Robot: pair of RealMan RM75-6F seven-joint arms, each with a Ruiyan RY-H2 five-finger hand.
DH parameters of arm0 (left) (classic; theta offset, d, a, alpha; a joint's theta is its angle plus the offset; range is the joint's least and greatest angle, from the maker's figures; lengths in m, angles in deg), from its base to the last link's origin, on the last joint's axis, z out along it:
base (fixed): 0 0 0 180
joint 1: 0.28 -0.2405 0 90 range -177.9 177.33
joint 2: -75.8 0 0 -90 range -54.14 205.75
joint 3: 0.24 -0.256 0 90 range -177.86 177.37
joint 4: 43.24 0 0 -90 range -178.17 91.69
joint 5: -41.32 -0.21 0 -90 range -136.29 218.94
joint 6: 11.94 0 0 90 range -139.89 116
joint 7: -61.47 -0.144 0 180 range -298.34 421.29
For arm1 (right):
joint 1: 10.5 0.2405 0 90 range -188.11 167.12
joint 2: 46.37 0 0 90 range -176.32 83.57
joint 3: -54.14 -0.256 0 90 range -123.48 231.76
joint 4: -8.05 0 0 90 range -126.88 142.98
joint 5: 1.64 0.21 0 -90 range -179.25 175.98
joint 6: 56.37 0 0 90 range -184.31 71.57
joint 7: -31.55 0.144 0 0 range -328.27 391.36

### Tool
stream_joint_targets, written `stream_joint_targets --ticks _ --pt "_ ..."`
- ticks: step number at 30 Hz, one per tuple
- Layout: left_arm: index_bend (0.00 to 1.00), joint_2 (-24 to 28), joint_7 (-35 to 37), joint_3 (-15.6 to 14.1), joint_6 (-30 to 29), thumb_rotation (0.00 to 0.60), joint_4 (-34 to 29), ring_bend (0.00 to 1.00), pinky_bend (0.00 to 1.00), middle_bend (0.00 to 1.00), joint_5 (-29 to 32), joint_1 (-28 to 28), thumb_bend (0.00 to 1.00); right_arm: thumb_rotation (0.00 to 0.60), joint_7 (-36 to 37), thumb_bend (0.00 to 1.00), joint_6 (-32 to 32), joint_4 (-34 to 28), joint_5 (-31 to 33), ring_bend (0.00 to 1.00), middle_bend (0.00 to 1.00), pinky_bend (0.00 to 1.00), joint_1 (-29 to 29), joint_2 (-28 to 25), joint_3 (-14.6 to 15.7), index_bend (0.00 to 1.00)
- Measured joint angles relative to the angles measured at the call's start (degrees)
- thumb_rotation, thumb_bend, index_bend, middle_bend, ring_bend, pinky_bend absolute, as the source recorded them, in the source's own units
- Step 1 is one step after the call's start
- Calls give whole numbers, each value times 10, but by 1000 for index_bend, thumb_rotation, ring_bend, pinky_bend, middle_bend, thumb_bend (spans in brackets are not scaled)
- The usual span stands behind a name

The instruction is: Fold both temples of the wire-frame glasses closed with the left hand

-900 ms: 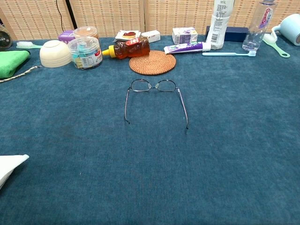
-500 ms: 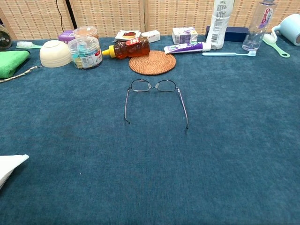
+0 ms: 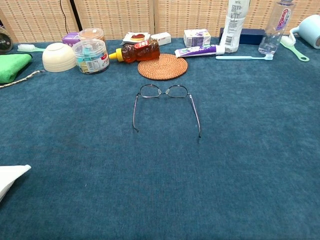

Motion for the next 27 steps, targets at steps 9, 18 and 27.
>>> stream_joint_targets --ticks 9,18,27 --pt "106 15 -10 -1 68 418 14 0 2 31 -24 47 278 600 -2 0 0 -5 2 0 0 3 -2 -5 1 120" --pt "84 29 -19 4 183 422 24 0 0 0 -48 133 260 600 -14 0 -4 -18 2 0 0 3 -2 -10 4 120" --pt "72 17 -31 12 289 374 48 0 0 0 -77 232 245 600 -26 0 -2 -29 6 0 0 3 -3 -13 3 120"
